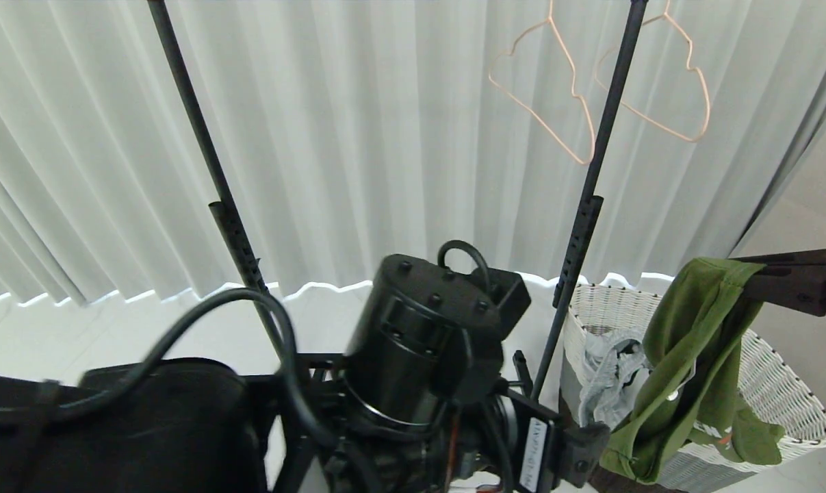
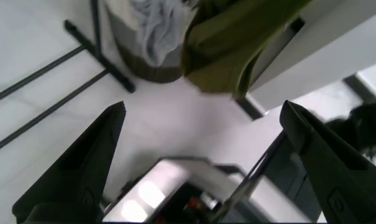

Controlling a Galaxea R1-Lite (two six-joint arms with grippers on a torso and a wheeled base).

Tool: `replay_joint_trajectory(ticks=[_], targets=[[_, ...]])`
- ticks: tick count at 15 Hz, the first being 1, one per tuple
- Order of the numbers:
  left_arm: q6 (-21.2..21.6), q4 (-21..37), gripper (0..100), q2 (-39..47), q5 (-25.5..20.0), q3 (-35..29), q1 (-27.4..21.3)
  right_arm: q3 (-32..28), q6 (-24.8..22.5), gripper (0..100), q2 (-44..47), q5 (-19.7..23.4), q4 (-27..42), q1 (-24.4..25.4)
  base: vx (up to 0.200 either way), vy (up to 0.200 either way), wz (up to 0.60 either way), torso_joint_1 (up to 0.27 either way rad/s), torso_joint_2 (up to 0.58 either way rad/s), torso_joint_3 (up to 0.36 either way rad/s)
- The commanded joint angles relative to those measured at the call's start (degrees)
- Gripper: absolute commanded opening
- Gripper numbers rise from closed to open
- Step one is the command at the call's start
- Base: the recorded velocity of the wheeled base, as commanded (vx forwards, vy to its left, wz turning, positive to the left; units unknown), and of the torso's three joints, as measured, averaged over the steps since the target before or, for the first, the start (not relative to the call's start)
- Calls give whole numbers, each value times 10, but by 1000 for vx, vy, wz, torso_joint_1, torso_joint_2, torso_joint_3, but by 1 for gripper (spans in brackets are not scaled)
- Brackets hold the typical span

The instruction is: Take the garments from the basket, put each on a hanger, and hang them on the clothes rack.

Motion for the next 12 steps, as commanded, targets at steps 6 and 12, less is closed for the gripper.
replay_joint_trajectory(ticks=[6, 12], targets=[[-13, -116, 100, 150, 0, -55, -28, 1, 2, 0, -5, 0, 0, 15, 0, 0, 0, 0, 0, 0], [-8, -121, 100, 221, 4, -116, -16, 2, 4, 0, -6, 0, 0, 17, 0, 0, 0, 0, 0, 0]])
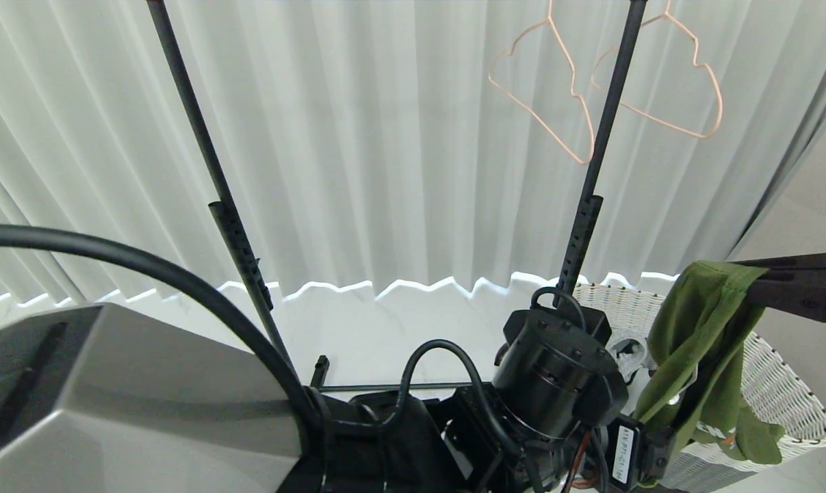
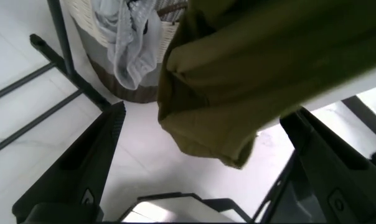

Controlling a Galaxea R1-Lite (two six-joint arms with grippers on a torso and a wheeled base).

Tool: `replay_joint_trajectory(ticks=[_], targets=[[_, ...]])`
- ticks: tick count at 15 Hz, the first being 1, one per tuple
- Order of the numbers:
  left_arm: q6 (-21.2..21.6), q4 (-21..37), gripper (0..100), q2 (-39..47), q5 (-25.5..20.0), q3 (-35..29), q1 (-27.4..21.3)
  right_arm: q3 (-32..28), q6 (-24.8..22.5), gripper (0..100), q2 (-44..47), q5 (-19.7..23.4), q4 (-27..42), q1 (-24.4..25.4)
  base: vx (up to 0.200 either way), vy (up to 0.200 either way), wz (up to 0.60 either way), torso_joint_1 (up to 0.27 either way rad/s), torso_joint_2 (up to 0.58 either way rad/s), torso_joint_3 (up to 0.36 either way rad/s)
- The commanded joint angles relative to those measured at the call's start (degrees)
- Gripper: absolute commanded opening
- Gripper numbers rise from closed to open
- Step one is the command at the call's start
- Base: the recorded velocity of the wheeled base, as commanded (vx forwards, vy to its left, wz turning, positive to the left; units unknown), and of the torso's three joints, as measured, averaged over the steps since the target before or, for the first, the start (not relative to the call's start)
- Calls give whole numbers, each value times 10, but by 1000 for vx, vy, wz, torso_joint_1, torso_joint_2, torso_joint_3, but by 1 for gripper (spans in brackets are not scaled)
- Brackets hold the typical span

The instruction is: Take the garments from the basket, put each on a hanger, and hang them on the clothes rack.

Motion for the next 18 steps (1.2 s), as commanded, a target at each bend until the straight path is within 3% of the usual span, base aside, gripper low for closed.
replay_joint_trajectory(ticks=[1, 7, 8, 14, 18], targets=[[0, 0, 100, 41, 5, -30, 11, 0, 1, 0, -1, 1, 0, 1, 0, 0, 0, 0, 0, 0], [0, 0, 100, 69, 31, -11, 31, 10, 0, 0, -13, 0, 0, 0, 0, 0, 0, 0, 0, 0], [0, 0, 0, 63, 32, -4, 31, 11, 1, 0, -14, 0, 0, 0, 0, 0, 0, 0, 0, 0], [6, -1, 0, -12, 61, 71, 19, 36, -1, 0, -25, -2, -2, -25, 0, 0, 0, 0, 0, 0], [13, -22, 0, -133, 88, 104, 19, 63, -3, 0, -33, -17, -64, -54, 0, 0, 0, 0, 0, 0]])
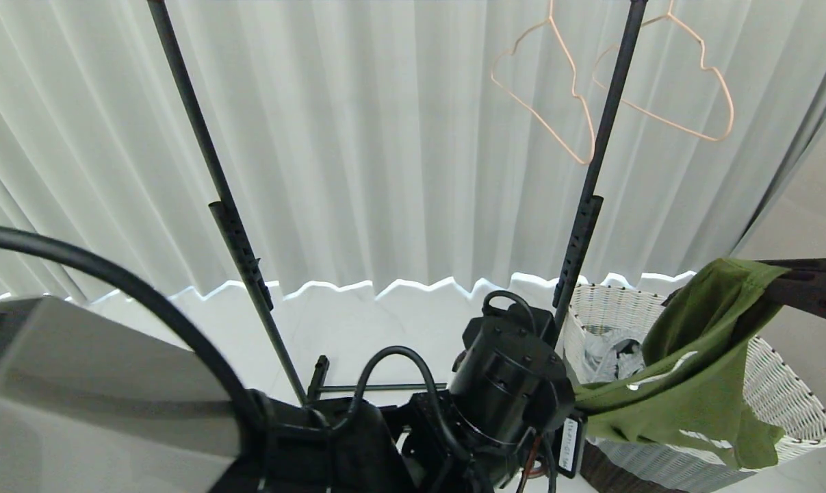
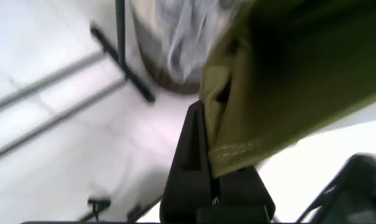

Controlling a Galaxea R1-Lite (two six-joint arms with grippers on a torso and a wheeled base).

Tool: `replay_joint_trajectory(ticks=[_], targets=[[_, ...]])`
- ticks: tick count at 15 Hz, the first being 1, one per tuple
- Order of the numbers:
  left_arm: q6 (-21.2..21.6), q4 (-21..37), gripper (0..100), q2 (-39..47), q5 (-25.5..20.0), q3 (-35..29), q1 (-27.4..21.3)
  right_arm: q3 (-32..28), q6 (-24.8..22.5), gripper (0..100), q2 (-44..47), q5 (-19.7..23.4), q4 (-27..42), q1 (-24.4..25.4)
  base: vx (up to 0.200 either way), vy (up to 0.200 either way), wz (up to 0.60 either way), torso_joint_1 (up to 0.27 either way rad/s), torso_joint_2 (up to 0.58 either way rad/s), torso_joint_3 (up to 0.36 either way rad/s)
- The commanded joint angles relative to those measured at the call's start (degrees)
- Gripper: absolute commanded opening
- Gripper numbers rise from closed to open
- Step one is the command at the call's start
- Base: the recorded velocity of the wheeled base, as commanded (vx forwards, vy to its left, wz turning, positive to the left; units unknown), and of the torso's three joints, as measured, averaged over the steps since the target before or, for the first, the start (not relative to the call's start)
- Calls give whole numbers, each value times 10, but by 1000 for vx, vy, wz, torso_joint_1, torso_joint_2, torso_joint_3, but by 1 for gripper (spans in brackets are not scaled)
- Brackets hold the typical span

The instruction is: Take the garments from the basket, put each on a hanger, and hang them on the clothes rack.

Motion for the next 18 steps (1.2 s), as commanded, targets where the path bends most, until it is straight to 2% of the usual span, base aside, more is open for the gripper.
replay_joint_trajectory(ticks=[1, 5, 7, 9, 11, 13, 15, 18], targets=[[16, -4, 0, -117, 4, 23, -1, 9, 0, 0, -3, -11, -15, -6, 0, 0, 0, 0, 0, 0], [66, 3, 0, -222, 3, 94, -9, 15, -35, 0, -8, -20, -19, -5, 0, 0, 0, 0, 0, 0], [124, 13, 0, -279, 11, 151, -5, 19, -71, 0, -9, -20, -21, -3, 0, 0, 0, 0, 0, 0], [137, 56, 0, -326, 13, 144, 5, 18, -79, 0, -9, -20, -32, -2, 0, 0, 0, 0, 0, 0], [137, 147, 0, -373, 24, 108, 7, 13, -79, 0, -6, -20, -58, 2, 0, 0, 0, 0, 0, 0], [140, 223, 0, -397, 62, 53, 33, -7, -79, 0, 8, -18, -92, 13, 0, 0, 0, 0, 0, 0], [155, 247, 0, -391, 110, -29, 49, -48, -79, 0, 31, -18, -102, 18, 0, 0, 0, 0, 0, 0], [193, 321, 0, -387, 124, -161, 88, -141, -79, 0, 76, -18, -98, 20, 0, 0, 0, 0, 0, 0]])
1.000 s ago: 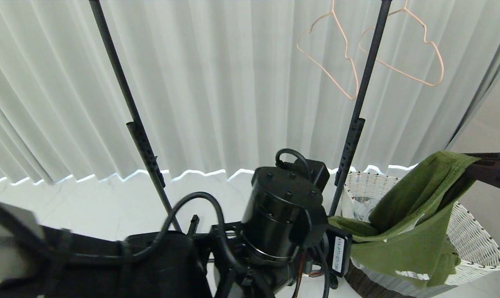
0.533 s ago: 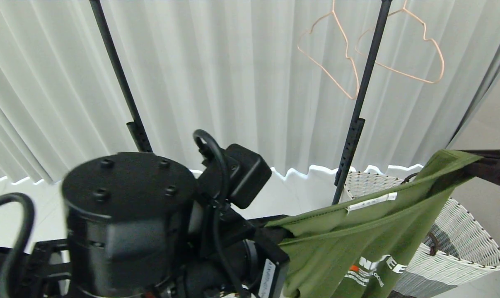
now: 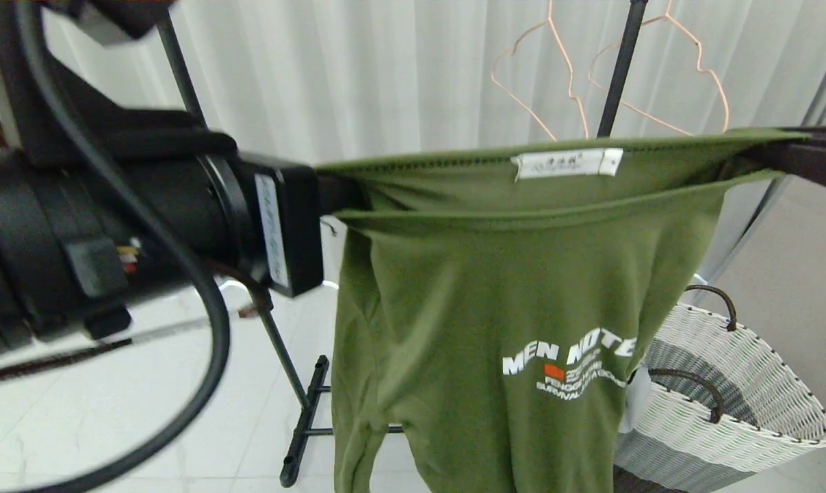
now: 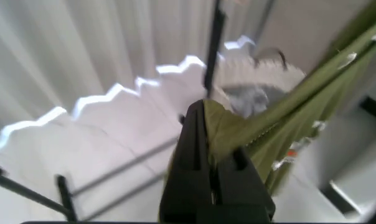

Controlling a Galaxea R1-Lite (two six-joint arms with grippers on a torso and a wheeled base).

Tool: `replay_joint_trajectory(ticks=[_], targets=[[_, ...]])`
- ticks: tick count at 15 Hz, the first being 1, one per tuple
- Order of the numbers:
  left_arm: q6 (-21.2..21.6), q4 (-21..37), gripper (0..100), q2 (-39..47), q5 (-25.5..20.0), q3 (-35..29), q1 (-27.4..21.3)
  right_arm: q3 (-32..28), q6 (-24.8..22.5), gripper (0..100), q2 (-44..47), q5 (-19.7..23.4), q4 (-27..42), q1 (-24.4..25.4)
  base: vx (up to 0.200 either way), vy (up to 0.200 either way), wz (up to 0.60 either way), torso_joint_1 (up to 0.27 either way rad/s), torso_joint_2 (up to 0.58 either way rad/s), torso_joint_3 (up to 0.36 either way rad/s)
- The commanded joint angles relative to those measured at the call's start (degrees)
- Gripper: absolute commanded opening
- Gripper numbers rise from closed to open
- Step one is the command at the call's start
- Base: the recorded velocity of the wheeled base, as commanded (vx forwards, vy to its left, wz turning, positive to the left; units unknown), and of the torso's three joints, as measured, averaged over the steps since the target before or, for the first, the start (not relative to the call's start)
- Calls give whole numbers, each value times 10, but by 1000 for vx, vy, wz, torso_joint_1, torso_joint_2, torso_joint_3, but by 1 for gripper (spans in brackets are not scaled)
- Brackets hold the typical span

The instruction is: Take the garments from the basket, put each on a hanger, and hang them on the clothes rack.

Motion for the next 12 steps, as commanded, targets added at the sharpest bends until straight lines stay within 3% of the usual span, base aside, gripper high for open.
replay_joint_trajectory(ticks=[1, 7, 10, 12], targets=[[17, 62, 0, -3, 8, -108, 33, -70, 0, 0, 49, -1, 5, 8, 0, 0, 0, 0, 0, 0], [44, 76, 0, -10, 30, -86, 22, -100, 1, 0, 57, -17, 22, 26, 0, 0, 0, 0, 0, 0], [65, 45, 0, 5, 32, -95, 17, -125, 2, 0, 26, -14, 119, 30, 0, 0, 0, 0, 0, 0], [92, 10, 0, 28, 47, -106, 19, -133, 5, 0, 3, 1, 178, 68, 0, 0, 0, 0, 0, 0]])
